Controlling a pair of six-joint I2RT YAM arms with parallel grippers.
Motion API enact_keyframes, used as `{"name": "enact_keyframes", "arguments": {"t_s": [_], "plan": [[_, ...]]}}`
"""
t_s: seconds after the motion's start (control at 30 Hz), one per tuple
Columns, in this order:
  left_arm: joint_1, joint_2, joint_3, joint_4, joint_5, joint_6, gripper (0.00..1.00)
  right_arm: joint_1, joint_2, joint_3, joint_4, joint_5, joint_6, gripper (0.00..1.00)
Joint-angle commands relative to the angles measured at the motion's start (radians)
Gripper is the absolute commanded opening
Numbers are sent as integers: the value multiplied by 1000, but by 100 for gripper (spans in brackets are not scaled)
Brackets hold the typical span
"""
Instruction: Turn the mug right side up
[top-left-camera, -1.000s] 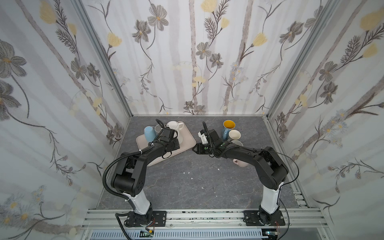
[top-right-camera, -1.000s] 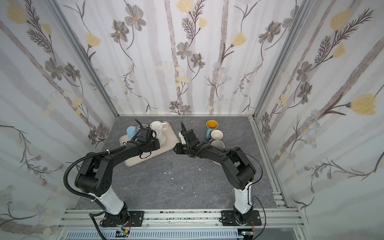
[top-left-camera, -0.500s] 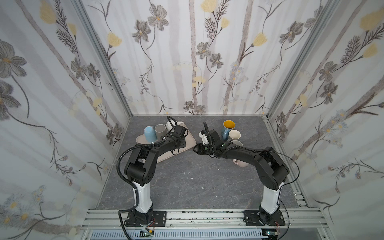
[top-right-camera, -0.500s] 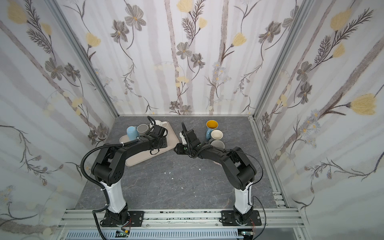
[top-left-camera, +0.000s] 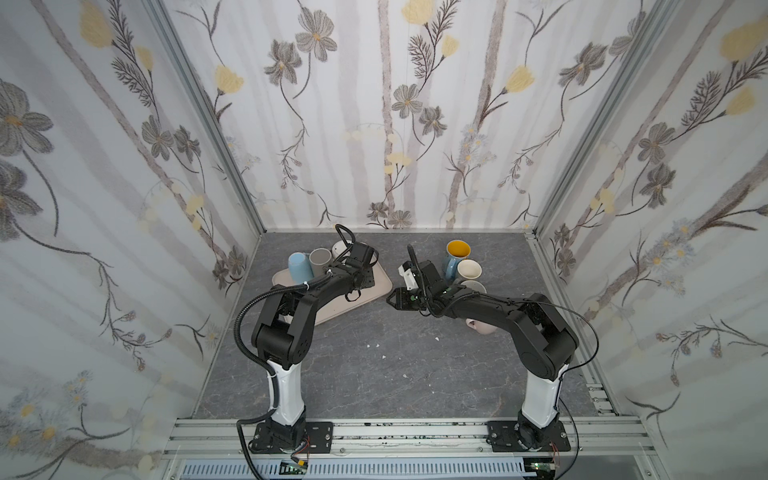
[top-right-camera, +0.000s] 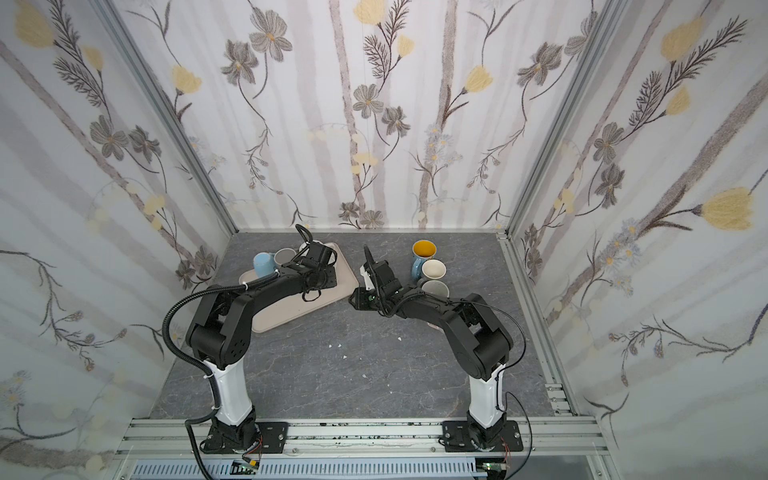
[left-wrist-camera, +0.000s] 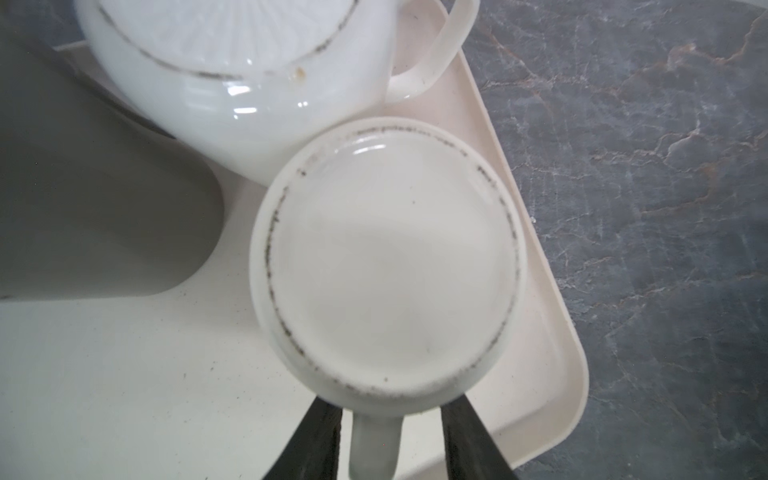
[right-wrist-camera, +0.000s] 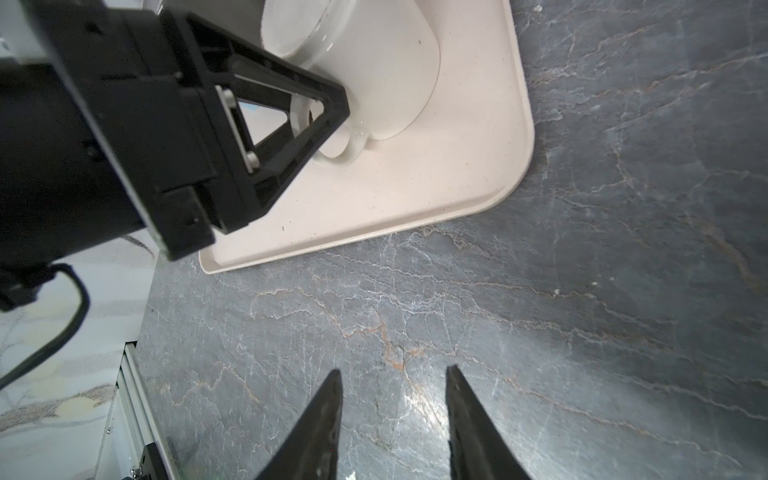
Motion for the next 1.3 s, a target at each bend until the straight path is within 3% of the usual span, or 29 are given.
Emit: {"name": "enact_keyframes", "arguments": {"t_s": [0.0, 0.33, 0.63, 0.83, 1.03, 1.27], "plan": [[1, 10, 12, -14, -18, -13, 32, -3, -14, -7, 32, -11, -3, 41], [0, -7, -11, 4, -6, -26, 1, -10, -19, -13, 35, -19, 1, 41], [0, -137, -171, 161, 88, -97, 0, -49, -70, -99, 147, -64, 95, 40], [0, -269, -372, 425, 204, -198, 0, -71, -113, -157, 270, -106, 210, 40], [0, -399, -597, 819, 311, -358, 0, -77, -150, -215, 470, -146, 382, 41], [0, -456, -726, 1179, 387, -514, 0, -80, -175, -253, 650, -178, 527, 40]]}}
